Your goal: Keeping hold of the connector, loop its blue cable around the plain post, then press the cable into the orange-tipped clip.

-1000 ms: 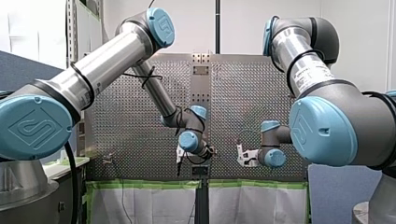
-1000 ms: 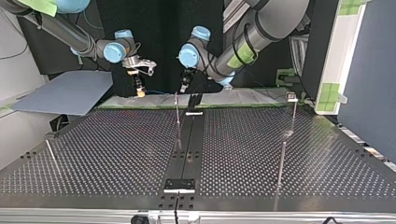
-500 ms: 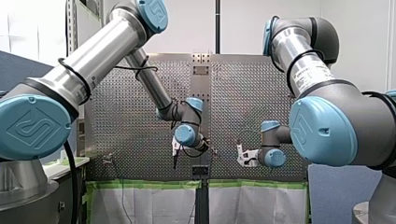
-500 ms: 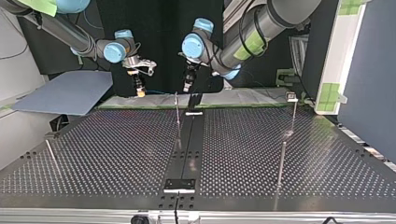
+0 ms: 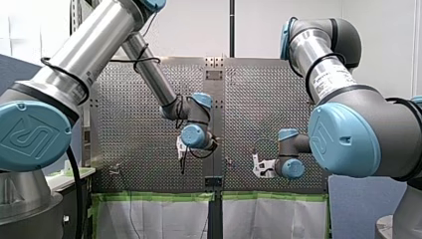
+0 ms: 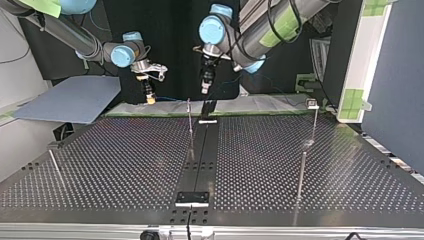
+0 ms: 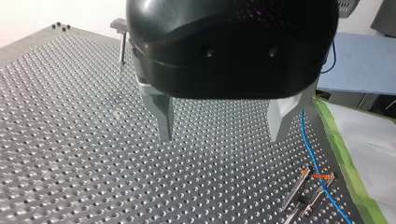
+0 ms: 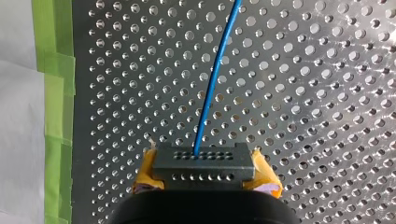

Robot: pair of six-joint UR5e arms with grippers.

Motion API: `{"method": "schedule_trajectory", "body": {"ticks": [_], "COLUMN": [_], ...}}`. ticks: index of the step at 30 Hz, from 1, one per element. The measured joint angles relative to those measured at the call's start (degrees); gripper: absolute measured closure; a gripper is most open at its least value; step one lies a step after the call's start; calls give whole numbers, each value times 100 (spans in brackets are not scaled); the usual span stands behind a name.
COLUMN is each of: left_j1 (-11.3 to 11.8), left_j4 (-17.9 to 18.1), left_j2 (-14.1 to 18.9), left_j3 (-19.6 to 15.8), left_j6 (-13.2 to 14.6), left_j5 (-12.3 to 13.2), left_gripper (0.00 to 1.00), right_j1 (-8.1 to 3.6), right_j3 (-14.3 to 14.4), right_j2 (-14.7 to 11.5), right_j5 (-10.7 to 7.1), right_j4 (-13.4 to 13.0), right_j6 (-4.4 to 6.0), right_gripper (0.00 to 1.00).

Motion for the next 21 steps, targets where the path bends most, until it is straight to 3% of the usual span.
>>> {"method": "schedule_trajectory", "body": {"ticks": [4, 5, 6, 7, 8, 13, 21], "left_j1": [29, 36, 42, 49, 52, 66, 69], "left_j4": [56, 64, 71, 76, 80, 84, 85], "left_j2": [230, 281, 333, 406, 460, 655, 685], "left_j3": [-230, -280, -332, -406, -459, -654, -684], "left_j6": [16, 17, 20, 28, 37, 81, 89], "left_j5": [-26, -26, -27, -28, -28, -31, -31], "left_gripper": [0, 0, 0, 0, 0, 0, 0], "right_j1": [0, 0, 0, 0, 0, 0, 0], "right_j3": [0, 0, 0, 0, -1, 0, 0], "right_j2": [0, 0, 0, 0, 0, 0, 0], "right_j5": [0, 0, 0, 0, 0, 0, 0], "right_j4": [0, 0, -1, 0, 0, 0, 0], "right_j6": [0, 0, 0, 0, 0, 0, 0], "right_gripper": [100, 91, 91, 71, 61, 61, 61]}}
